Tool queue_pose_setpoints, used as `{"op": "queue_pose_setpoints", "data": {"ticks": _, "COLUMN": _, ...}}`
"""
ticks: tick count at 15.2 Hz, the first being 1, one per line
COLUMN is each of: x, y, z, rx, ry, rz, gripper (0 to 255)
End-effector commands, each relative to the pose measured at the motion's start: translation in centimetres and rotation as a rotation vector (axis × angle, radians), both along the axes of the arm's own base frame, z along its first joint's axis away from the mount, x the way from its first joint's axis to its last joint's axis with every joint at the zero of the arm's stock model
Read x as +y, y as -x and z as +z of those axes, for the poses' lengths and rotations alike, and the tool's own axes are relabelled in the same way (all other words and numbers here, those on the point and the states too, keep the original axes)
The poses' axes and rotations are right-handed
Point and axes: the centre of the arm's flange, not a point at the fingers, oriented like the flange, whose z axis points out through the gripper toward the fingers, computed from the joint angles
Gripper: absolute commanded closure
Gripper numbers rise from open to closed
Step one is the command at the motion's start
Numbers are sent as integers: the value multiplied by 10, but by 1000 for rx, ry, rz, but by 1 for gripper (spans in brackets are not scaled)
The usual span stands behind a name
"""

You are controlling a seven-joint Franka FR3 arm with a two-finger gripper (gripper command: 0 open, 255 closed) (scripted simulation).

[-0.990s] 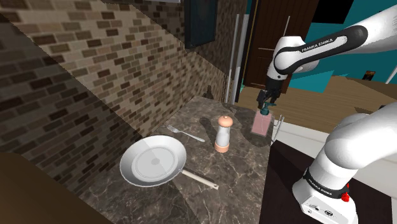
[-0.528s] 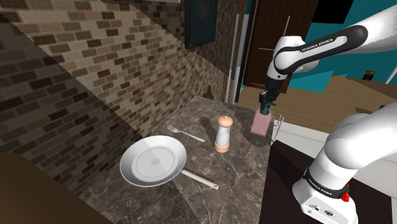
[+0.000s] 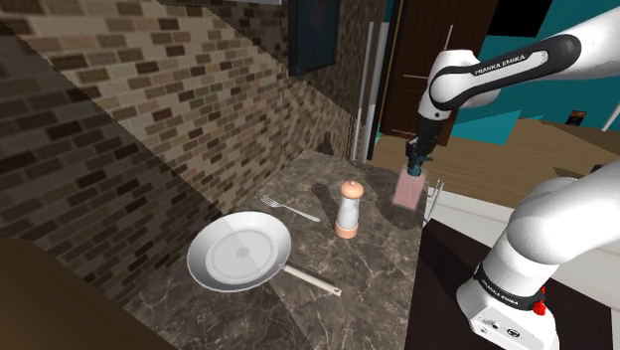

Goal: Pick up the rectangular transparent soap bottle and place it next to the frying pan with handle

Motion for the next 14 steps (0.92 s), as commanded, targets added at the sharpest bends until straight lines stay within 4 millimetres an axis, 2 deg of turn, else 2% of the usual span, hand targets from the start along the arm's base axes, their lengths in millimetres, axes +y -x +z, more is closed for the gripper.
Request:
{"op": "queue_pose_setpoints", "data": {"ticks": 1, "x": -1, "y": 0, "z": 11, "rx": 0, "ry": 0, "rz": 0, "gripper": 255}}
{"op": "queue_pose_setpoints", "data": {"ticks": 14, "x": -1, "y": 0, "z": 79, "rx": 0, "ry": 0, "rz": 0, "gripper": 255}}
